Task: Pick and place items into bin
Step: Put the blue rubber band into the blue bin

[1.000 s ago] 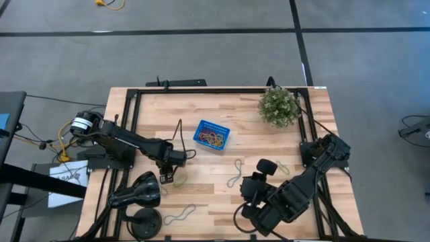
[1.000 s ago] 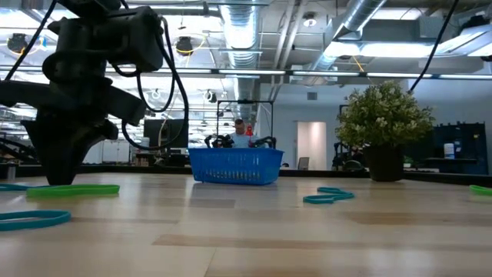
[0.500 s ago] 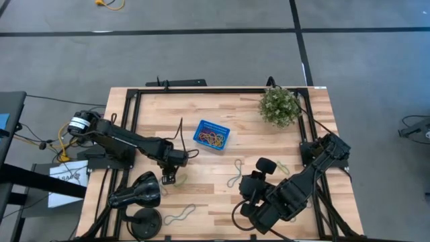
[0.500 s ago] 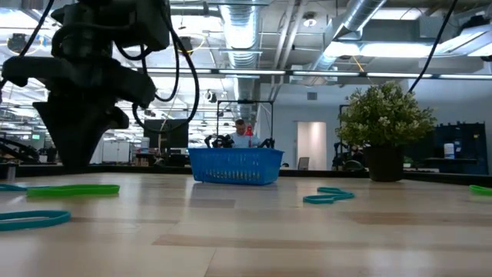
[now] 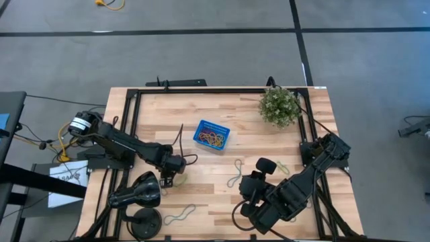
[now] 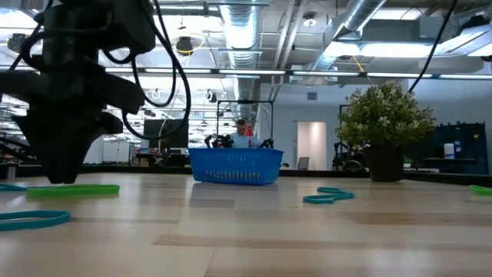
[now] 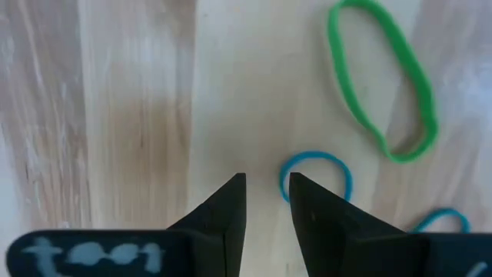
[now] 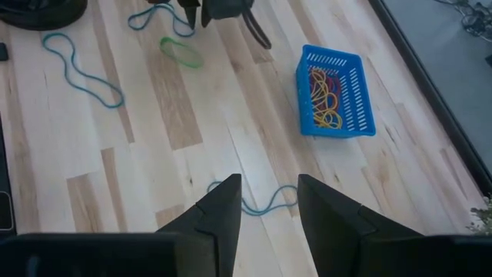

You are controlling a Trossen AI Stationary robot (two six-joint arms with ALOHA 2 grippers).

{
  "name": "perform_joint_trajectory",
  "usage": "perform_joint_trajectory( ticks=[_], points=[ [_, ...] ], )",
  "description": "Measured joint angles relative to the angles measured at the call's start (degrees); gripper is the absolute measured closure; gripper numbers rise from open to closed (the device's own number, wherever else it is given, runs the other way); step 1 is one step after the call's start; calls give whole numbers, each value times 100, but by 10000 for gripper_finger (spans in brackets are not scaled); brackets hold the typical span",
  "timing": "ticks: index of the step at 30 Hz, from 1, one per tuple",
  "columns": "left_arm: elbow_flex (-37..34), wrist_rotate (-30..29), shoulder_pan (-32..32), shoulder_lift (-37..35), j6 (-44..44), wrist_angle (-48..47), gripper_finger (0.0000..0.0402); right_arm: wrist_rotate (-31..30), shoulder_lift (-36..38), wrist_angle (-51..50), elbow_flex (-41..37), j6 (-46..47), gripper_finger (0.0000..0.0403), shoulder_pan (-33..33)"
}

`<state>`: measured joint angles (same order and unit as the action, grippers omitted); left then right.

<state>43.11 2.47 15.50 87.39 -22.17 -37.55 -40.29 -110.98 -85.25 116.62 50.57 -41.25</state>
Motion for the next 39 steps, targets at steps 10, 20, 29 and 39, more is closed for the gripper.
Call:
perform_joint_trajectory(
  ticks=[10, 20, 29, 39],
  points=[
    [-118, -167, 26, -2, -229, 141, 318, 2, 0, 0, 0, -2, 280, 2],
    [-124, -389, 471, 2, -559, 307, 354, 2, 0, 0, 0, -2, 280, 0],
    [-129, -164, 654, 7, -622, 932, 358, -2, -1, -1, 0, -4, 280, 0],
    [-129, -137, 663, 7, -322, 586, 358, -4, 0, 0, 0, -3, 280, 0]
  ],
)
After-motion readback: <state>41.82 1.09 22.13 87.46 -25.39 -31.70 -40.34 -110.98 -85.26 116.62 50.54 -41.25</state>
